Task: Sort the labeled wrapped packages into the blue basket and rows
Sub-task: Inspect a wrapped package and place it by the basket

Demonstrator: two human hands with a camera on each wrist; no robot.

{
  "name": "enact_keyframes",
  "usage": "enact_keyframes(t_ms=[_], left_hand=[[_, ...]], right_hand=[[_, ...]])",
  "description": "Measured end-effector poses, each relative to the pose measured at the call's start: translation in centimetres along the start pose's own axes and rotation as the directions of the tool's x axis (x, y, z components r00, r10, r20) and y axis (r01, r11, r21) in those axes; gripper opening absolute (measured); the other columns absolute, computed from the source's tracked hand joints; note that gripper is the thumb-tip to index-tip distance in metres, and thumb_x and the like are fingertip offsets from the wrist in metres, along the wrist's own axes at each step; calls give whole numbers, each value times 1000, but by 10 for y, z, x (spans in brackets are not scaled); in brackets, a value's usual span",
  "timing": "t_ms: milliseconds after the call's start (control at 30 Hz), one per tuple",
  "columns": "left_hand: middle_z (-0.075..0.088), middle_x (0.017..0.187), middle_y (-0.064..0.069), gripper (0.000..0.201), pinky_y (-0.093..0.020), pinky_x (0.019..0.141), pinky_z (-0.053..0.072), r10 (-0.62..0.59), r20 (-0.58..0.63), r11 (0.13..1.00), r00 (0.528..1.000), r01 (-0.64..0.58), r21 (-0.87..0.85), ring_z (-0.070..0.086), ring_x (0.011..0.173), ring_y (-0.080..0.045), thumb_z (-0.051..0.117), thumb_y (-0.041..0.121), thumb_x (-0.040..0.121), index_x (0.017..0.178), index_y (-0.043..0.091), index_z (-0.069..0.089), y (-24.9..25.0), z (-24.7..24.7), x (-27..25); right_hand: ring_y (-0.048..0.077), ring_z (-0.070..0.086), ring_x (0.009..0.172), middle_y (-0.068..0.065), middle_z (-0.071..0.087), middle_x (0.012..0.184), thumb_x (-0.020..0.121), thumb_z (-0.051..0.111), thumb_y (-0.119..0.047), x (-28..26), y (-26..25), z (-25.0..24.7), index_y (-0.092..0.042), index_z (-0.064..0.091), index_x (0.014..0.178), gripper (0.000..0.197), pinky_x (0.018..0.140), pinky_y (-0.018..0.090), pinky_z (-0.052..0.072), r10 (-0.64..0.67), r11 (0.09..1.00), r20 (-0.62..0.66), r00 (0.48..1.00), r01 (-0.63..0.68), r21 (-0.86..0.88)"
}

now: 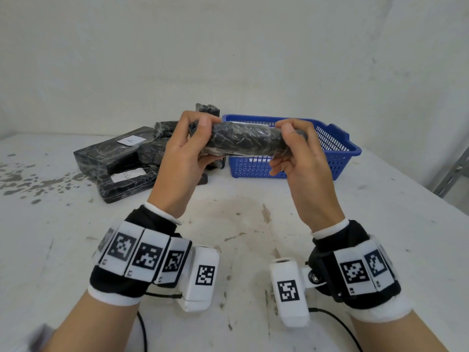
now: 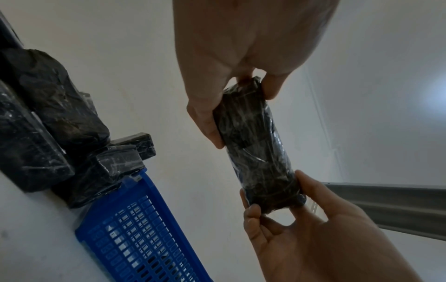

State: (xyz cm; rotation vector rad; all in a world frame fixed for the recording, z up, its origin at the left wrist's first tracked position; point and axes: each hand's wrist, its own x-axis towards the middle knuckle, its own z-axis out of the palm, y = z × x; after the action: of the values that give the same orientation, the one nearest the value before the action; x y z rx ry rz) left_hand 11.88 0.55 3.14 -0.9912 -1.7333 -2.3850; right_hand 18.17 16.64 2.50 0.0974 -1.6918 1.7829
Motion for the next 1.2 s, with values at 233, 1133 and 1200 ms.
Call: enact_keyframes(t_ms=[233, 1133, 1200], left_hand=[[72, 98, -7, 41, -38, 73, 55, -152, -119, 979, 981, 166, 120, 67, 80, -21, 72, 37, 83, 114, 17, 54, -1, -1, -1], [55, 126, -19, 52, -29, 73, 59, -61, 36, 998, 998, 61, 0, 68, 102, -24, 65, 9, 84, 129, 16, 40, 8, 5, -8], [55, 128, -19, 51, -31, 73, 59, -72, 32, 997, 997, 73, -34, 68, 101, -25, 65, 12, 82, 127, 17, 42, 8, 5, -8]], right_hand=[[8, 52, 69, -5, 61, 95, 101, 56, -23, -5, 0, 3, -23, 62, 100, 6, 61, 20, 47, -29, 997, 26, 999, 30, -71], [-1, 62, 76, -5, 63, 108, 79, 78, -26, -6, -5, -2, -26, 43, 138, 68, 66, 15, 51, -21, 997, 43, 999, 25, -74], [-1, 61, 76, -2, 61, 111, 83, 76, -22, -5, -5, -2, -26, 44, 138, 64, 66, 14, 50, -26, 997, 45, 999, 29, -72]])
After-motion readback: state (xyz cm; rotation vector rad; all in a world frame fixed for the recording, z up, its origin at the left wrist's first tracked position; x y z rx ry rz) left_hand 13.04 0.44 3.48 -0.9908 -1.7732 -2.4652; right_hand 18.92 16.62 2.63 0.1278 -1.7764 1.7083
